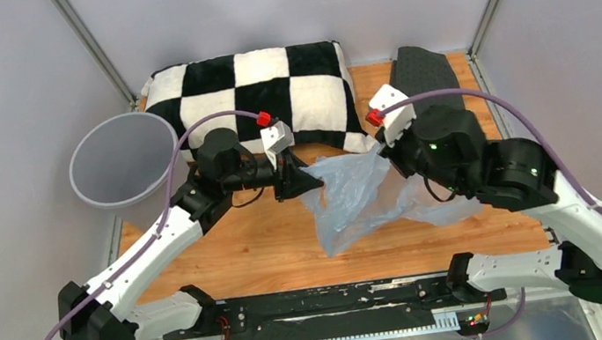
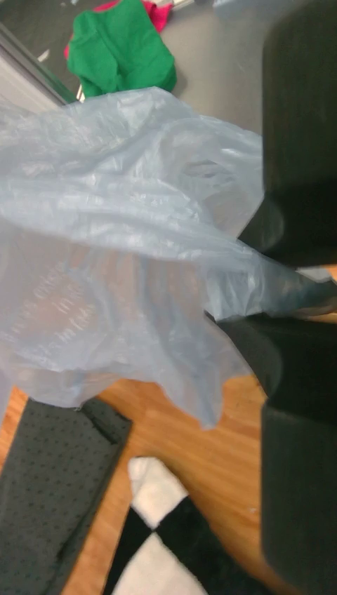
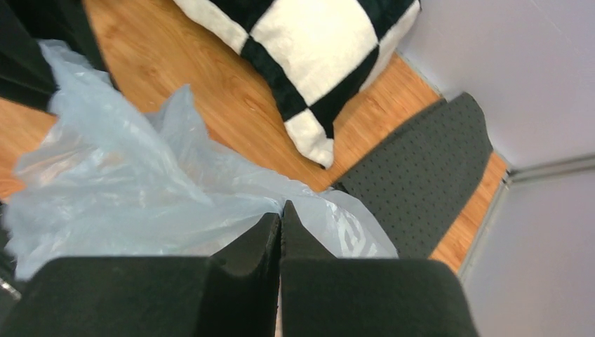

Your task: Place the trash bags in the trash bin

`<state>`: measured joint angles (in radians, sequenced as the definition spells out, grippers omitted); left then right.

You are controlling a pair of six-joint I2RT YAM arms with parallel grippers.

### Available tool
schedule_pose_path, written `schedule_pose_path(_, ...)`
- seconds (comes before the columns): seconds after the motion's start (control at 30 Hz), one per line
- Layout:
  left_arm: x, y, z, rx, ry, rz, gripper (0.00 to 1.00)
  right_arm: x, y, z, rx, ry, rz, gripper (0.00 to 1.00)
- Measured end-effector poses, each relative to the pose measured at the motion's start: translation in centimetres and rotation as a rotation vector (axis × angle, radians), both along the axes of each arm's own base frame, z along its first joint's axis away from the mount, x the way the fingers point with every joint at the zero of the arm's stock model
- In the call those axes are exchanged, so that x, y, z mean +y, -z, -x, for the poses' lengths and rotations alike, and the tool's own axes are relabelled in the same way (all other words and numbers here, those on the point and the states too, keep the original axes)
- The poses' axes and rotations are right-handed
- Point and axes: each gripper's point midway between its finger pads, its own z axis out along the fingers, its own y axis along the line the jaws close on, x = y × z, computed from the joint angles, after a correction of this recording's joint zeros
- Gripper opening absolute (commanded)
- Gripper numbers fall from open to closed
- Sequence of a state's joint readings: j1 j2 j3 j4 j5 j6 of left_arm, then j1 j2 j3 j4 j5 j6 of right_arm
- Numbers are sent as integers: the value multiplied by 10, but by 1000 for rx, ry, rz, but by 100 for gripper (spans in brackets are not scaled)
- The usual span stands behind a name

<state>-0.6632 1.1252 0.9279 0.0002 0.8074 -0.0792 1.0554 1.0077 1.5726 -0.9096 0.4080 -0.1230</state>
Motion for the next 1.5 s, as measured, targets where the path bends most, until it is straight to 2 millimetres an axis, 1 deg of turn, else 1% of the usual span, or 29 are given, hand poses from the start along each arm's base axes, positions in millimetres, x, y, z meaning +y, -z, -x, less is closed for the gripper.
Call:
schedule_pose_path(0.03, -2, -3, -1, 24, -3, 7, 0, 0, 4, -6, 3, 34, 18, 0)
schedule_pose_path(0.1, -8, -9, -4, 74, -9, 22, 0, 1, 13, -18, 12, 102, 55, 0)
schedule_pose_path(0.13, -9, -10, -5, 108, -15, 28, 0, 1, 19, -27, 26, 148, 75, 0)
schedule_pose_path(0.2, -11, -10, -7, 205, -38, 35, 0, -6, 39, -51, 72, 258, 117, 0)
schedule_pose_path(0.23, -11, -9, -9, 262, -55, 38, 0, -13, 49, -62, 93, 313, 137, 0)
schedule_pose_path(0.27, -9, -9, -12, 311, -75, 43, 0, -25, 64, -76, 126, 390, 163, 0)
schedule_pose_path(0.33, -1, -12, -25, 413, -156, 68, 0, -43, 91, -94, 187, 495, 208, 0)
schedule_pose_path(0.4, 13, -14, -45, 501, -270, 109, 0, -49, 114, -103, 240, 549, 242, 0)
schedule_pose_path(0.43, 20, -13, -53, 538, -326, 126, 0, -47, 122, -107, 260, 559, 248, 0)
schedule_pose_path(0.5, 31, -6, -65, 601, -426, 132, 0, -39, 134, -112, 288, 560, 247, 14)
schedule_pose_path(0.53, 34, -2, -69, 619, -465, 123, 0, -35, 138, -113, 300, 557, 240, 25)
schedule_pose_path(0.57, 38, 6, -73, 647, -509, 109, 0, -34, 140, -114, 309, 560, 236, 41)
schedule_pose_path(0.63, 44, 20, -80, 696, -583, 82, 0, -33, 142, -113, 328, 554, 223, 58)
schedule_pose_path(0.67, 46, 29, -85, 722, -621, 68, 0, -32, 142, -112, 334, 551, 209, 62)
schedule_pose_path(0.73, 51, 45, -93, 768, -691, 41, 0, -27, 136, -108, 339, 520, 178, 66)
schedule_pose_path(0.83, 57, 71, -103, 840, -784, -6, 0, -16, 121, -95, 334, 452, 103, 66)
schedule_pose_path(0.9, 61, 85, -107, 880, -832, -30, 0, -1, 107, -79, 328, 379, 24, 63)
schedule_pose_path(0.97, 64, 96, -111, 917, -874, -43, 0, 13, 97, -63, 329, 307, -58, 63)
schedule_pose_path(1.03, 65, 100, -114, 942, -901, -41, 0, 27, 97, -46, 351, 233, -142, 62)
schedule_pose_path(1.1, 65, 101, -115, 964, -913, -28, 0, 37, 107, -33, 386, 186, -192, 57)
schedule_pose_path(1.17, 64, 102, -115, 982, -917, -15, 0, 49, 126, -26, 441, 152, -222, 54)
schedule_pose_path(1.27, 63, 102, -115, 1003, -917, -4, 0, 68, 153, -25, 516, 132, -236, 48)
schedule_pose_path(1.33, 61, 100, -114, 1014, -907, 2, 0, 80, 166, -33, 543, 144, -246, 43)
schedule_pose_path(1.43, 56, 95, -110, 1038, -876, 16, 0, 98, 180, -55, 536, 186, -259, 37)
schedule_pose_path(1.5, 54, 85, -106, 1055, -853, 41, 0, 107, 192, -70, 533, 224, -249, 35)
